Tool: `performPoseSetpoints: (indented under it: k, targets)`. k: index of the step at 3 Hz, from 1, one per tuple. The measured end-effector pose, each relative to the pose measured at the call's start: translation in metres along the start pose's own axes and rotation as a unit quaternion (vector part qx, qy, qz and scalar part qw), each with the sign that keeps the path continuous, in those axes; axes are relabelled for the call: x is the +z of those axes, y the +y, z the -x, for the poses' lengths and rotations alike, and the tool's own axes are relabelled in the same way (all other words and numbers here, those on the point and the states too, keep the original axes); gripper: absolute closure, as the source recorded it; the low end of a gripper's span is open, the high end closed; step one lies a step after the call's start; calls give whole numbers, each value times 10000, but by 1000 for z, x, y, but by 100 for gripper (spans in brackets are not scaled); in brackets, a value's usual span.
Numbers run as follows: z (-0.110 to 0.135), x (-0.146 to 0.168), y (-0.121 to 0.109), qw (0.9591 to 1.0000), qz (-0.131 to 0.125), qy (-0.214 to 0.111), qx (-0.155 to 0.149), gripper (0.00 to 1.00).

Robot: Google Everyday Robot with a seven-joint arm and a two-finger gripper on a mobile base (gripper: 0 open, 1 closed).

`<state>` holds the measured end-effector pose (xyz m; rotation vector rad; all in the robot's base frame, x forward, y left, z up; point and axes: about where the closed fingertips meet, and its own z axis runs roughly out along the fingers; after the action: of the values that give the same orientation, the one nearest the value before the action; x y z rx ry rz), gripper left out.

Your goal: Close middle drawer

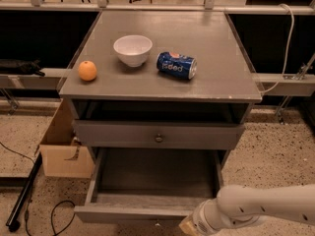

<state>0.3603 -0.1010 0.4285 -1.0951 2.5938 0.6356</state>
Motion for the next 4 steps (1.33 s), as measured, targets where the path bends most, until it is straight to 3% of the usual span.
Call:
performPoseSetpoints:
  k: [1, 2, 3, 4]
  targets:
    - [5, 19, -11, 9999, 29, 108, 13, 100]
    - [5, 21, -10, 9999, 39, 119, 10, 81]
    - [8, 20, -11, 9999, 11, 110, 8, 50]
    - [22, 15, -16, 9999, -123, 69, -5, 27]
